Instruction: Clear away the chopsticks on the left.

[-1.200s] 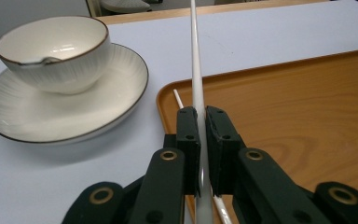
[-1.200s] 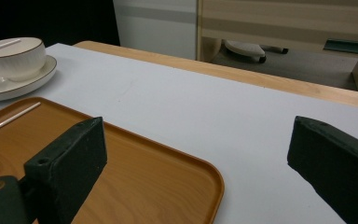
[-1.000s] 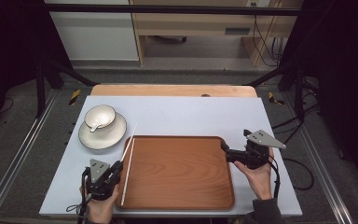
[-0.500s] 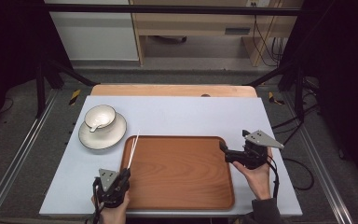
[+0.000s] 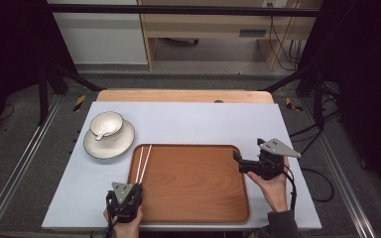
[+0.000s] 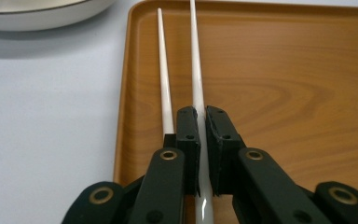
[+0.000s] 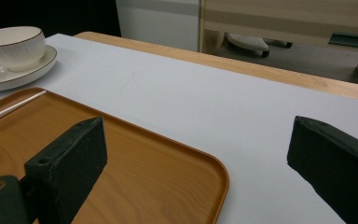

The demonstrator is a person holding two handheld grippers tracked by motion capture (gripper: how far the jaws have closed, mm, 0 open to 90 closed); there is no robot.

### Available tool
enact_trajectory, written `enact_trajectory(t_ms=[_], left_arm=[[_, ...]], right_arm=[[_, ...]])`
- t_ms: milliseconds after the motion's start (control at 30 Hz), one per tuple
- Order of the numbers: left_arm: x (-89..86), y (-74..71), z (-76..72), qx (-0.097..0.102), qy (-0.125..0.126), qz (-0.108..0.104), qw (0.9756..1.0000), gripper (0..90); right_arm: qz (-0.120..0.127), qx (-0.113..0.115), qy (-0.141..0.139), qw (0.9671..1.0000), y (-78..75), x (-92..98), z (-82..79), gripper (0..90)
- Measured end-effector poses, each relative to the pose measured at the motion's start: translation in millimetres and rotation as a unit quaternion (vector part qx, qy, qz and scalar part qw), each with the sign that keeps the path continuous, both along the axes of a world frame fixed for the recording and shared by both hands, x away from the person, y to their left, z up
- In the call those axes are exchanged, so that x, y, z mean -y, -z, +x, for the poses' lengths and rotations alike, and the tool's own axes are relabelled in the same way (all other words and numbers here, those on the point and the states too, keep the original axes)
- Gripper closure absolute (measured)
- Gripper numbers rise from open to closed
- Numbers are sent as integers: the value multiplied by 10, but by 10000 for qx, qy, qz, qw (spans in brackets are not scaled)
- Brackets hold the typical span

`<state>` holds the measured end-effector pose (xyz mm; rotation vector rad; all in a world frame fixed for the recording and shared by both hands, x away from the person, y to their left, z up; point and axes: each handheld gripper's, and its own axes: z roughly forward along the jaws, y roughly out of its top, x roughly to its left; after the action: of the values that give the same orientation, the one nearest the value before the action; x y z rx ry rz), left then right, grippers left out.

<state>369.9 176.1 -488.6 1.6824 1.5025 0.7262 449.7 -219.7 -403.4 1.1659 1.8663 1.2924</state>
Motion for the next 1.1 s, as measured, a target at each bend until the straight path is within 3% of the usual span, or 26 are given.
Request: enact_trajectory(t_ms=[433, 800, 933, 1100], left_arm=[[8, 4, 32, -145, 4, 104, 9998, 834], [-16, -51, 17, -70, 80, 85, 9999, 816], [-66, -179, 18, 144, 284, -74, 9995, 779], [-135, -390, 109, 308, 798, -224, 9961, 683]], right_arm=[[4, 4, 1, 10000, 0, -5, 0, 50], [5, 3, -10, 10000, -1, 1, -1, 50], [22, 4, 7, 10000, -2, 4, 0, 50], [32, 1, 13, 10000, -1, 6, 2, 49]])
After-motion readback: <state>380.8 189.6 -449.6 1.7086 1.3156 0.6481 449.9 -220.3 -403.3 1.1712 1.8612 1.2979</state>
